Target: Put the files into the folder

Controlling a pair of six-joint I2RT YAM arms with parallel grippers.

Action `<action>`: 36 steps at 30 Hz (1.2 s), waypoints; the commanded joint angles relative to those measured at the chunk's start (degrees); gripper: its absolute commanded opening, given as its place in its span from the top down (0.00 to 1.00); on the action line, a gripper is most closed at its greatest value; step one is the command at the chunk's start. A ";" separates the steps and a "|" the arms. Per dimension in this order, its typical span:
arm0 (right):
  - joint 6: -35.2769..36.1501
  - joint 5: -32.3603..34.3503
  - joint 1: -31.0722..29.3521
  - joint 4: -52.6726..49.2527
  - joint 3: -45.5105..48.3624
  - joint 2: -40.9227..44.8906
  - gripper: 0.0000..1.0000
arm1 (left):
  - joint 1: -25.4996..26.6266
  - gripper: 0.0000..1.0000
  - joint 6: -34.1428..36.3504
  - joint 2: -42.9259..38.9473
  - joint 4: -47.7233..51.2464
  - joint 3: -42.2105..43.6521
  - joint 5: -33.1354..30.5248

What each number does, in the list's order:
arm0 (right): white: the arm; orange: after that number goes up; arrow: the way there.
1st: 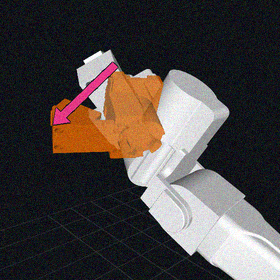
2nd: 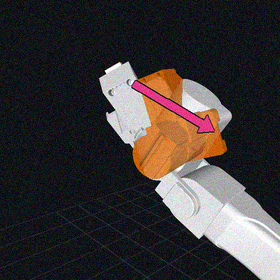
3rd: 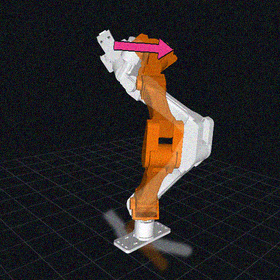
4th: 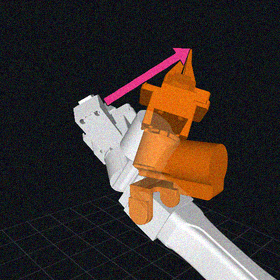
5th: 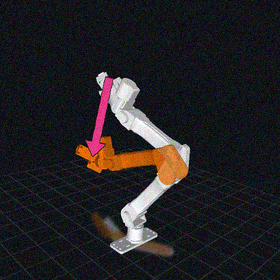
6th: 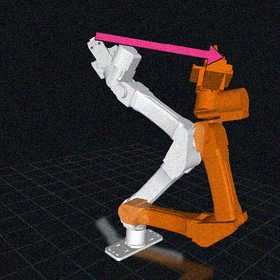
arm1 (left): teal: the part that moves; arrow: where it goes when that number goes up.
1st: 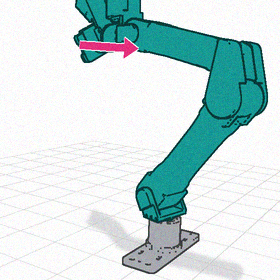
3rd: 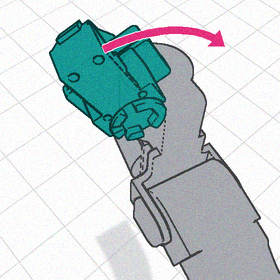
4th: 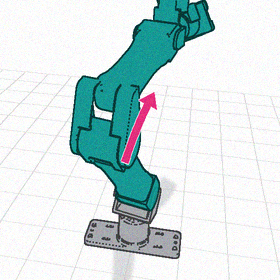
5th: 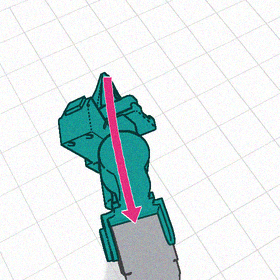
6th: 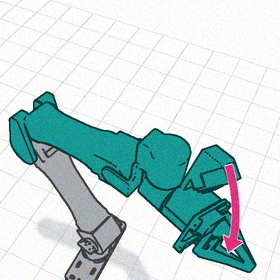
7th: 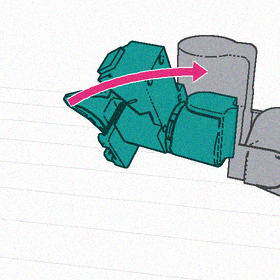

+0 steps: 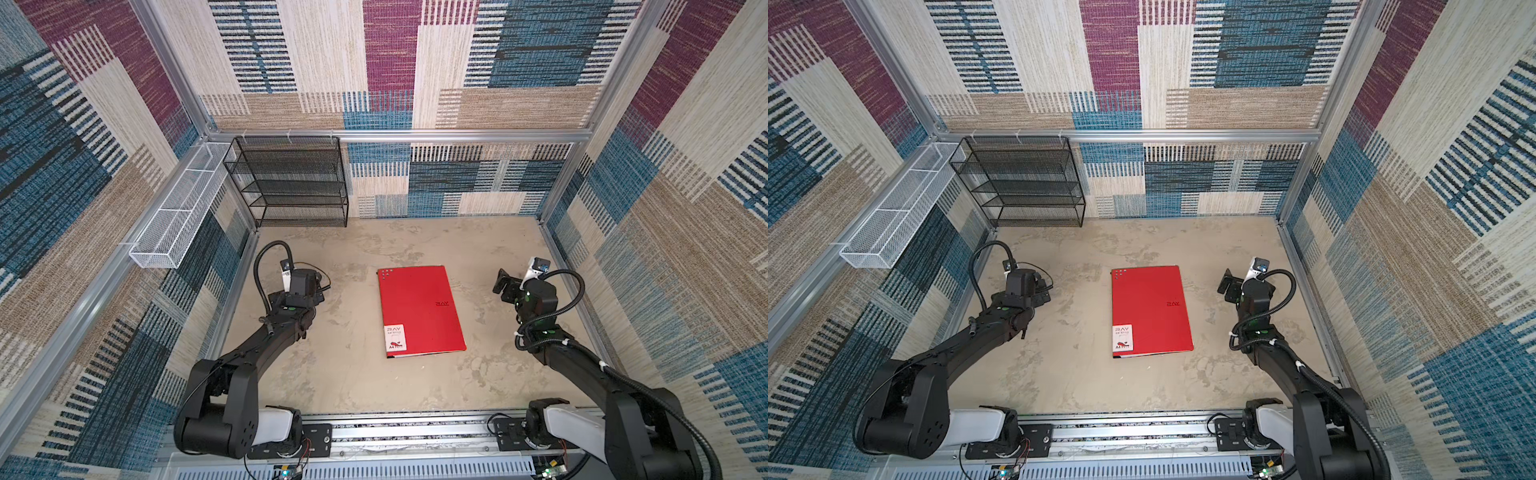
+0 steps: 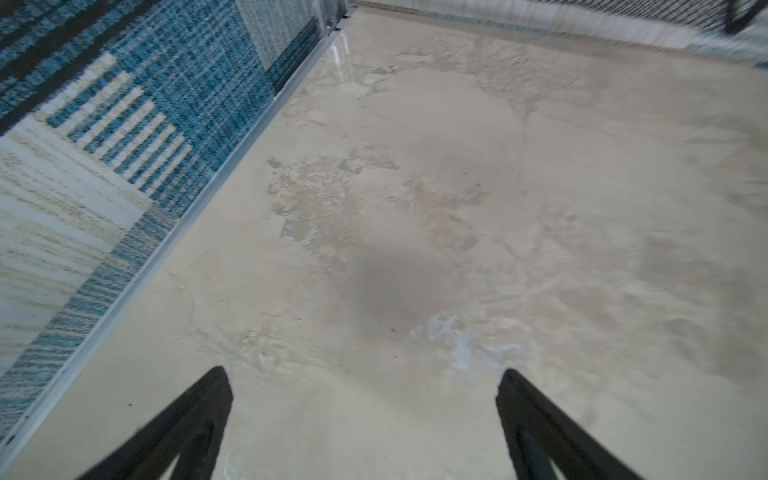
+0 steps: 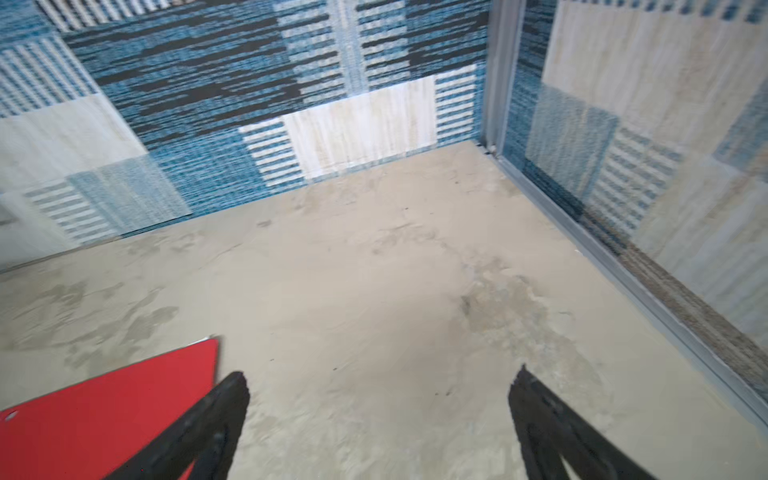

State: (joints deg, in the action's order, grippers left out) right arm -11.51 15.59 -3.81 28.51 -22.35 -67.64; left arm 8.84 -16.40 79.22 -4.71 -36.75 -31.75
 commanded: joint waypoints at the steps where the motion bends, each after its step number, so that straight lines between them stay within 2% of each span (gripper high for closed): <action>1: 1.38 2.64 1.53 17.69 3.18 -5.25 0.00 | -1.10 0.03 9.79 3.42 -21.94 5.60 -3.38; 2: 2.46 2.09 1.93 19.66 3.61 -7.09 0.00 | -1.27 0.04 10.36 3.49 -18.77 4.04 -3.12; 3: 4.29 2.02 2.04 22.46 4.15 -9.21 0.00 | -1.32 0.03 12.58 4.05 -22.29 4.94 -2.30; 5: 6.09 1.91 2.42 30.86 6.80 -12.41 0.00 | -3.81 0.02 14.43 6.42 -38.44 10.63 2.18; 6: 6.36 1.56 3.03 32.44 7.44 -12.73 0.01 | -4.84 0.06 13.20 5.36 -34.69 10.08 5.03; 7: 6.82 -2.64 4.49 36.53 9.01 -13.15 0.00 | -5.10 0.07 12.45 4.39 -31.21 9.29 7.51; 8: 6.69 -7.27 5.95 37.09 9.50 -13.46 0.00 | -5.24 0.09 14.05 5.33 -36.13 10.78 9.47; 9: 6.77 -9.91 6.76 39.05 10.09 -14.31 0.00 | -5.24 0.02 16.26 6.08 -41.05 12.69 12.03; 10: 7.44 -11.39 6.80 40.75 10.87 -14.66 0.00 | -5.46 0.01 15.87 5.64 -40.27 13.89 15.57; 12: 8.99 -15.56 6.80 46.49 13.25 -16.21 0.00 | -6.54 0.01 16.25 9.47 -52.87 17.41 16.03; 14: 9.20 -16.20 6.82 57.26 15.37 -21.71 0.00 | -7.55 0.01 14.24 6.71 -40.87 14.04 18.11; 16: 9.54 -16.91 6.80 47.17 12.46 -19.03 0.00 | -8.10 0.01 15.07 9.43 -44.08 12.93 18.62; 17: 9.98 -18.38 6.80 50.27 12.05 -21.41 0.00 | -8.22 0.01 14.20 8.51 -40.83 12.25 18.79; 18: 10.01 -18.66 6.80 46.51 11.13 -20.62 0.01 | -8.64 0.01 13.59 8.34 -39.16 11.72 18.69; 20: 10.11 -18.65 6.80 47.80 11.20 -21.17 0.00 | -8.79 0.01 13.91 9.25 -41.72 12.15 18.70; 22: 10.18 -18.57 6.80 46.13 10.97 -20.44 0.01 | -9.02 0.01 13.50 9.08 -39.55 11.32 19.04; 26: 11.14 -17.84 6.02 45.80 10.98 -20.03 0.00 | -8.92 0.01 13.84 8.74 -41.44 12.32 19.03; 29: 12.93 -21.66 5.82 43.22 9.41 -20.08 0.00 | -8.09 0.01 14.65 8.56 -42.69 12.98 18.52; 36: 12.91 -22.05 5.84 41.00 7.58 -21.29 0.00 | -6.72 0.01 15.96 8.47 -43.65 13.51 17.42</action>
State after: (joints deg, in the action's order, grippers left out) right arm 0.49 -5.54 1.91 69.93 -14.31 -88.73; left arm 2.17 -2.09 87.77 -45.25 -23.22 -13.32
